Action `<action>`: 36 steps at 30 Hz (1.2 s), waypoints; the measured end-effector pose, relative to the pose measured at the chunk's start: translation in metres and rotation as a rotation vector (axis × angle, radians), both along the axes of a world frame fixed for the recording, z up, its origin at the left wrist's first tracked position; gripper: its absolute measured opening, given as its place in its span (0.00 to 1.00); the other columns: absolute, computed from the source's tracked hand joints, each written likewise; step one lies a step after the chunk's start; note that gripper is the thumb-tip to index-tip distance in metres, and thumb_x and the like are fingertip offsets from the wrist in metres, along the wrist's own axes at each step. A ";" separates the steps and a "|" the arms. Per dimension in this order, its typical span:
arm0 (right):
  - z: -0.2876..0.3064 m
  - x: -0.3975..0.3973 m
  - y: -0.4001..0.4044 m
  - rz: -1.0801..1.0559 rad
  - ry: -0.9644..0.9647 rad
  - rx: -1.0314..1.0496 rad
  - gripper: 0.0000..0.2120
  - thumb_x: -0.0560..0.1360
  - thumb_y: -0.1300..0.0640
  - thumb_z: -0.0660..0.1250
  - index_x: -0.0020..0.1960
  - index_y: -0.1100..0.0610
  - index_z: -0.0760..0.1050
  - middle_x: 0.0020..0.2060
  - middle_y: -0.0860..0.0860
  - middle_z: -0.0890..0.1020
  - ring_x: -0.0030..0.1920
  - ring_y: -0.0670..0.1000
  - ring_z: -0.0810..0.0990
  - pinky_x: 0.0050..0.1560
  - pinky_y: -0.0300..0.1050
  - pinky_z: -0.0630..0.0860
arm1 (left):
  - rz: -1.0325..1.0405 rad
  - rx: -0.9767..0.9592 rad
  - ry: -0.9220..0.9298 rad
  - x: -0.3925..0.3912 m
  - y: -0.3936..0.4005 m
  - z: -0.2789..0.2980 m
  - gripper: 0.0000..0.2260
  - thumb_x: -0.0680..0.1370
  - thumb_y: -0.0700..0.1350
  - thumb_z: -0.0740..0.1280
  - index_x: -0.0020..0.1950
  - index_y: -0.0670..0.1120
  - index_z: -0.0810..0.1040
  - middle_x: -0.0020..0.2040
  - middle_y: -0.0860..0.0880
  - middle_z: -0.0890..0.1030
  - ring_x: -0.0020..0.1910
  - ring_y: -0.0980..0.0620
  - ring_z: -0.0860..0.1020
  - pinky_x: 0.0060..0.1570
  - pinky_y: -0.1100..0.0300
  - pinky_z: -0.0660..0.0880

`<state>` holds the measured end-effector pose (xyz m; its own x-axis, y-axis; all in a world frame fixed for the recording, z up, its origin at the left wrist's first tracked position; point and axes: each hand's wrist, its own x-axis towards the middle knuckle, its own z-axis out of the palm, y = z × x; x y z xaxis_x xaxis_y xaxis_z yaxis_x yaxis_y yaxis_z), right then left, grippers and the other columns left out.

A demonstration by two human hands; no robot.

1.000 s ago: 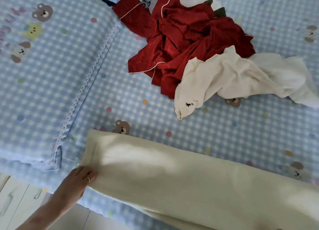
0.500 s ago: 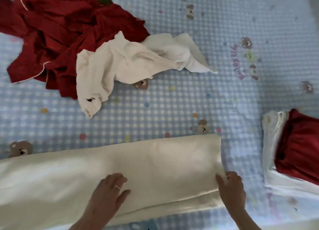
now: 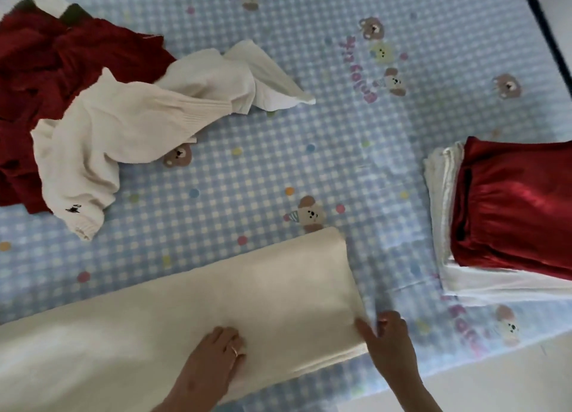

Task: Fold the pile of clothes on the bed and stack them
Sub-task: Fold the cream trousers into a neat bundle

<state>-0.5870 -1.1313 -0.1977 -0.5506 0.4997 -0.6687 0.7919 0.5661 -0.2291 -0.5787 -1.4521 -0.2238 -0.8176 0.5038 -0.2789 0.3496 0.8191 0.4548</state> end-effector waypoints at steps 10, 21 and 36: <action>-0.012 -0.028 0.012 0.071 0.239 -0.205 0.14 0.74 0.55 0.69 0.56 0.61 0.73 0.43 0.54 0.80 0.46 0.56 0.80 0.41 0.39 0.65 | 0.282 -0.037 -0.323 -0.211 0.133 -0.030 0.17 0.75 0.47 0.66 0.64 0.48 0.72 0.60 0.46 0.77 0.60 0.45 0.74 0.55 0.56 0.68; -0.017 -0.102 0.090 0.217 0.524 0.138 0.04 0.76 0.60 0.66 0.44 0.60 0.73 0.41 0.55 0.78 0.44 0.58 0.77 0.43 0.52 0.74 | -0.047 -0.078 0.097 -0.120 0.183 -0.005 0.19 0.67 0.60 0.71 0.46 0.46 0.78 0.42 0.47 0.78 0.39 0.46 0.76 0.37 0.58 0.74; -0.050 -0.129 -0.102 1.272 0.518 0.103 0.27 0.79 0.45 0.51 0.75 0.53 0.60 0.75 0.55 0.59 0.75 0.59 0.58 0.70 0.67 0.58 | 0.516 -0.128 -0.020 -0.031 0.047 -0.032 0.27 0.78 0.54 0.53 0.73 0.40 0.64 0.74 0.40 0.61 0.75 0.44 0.55 0.70 0.49 0.54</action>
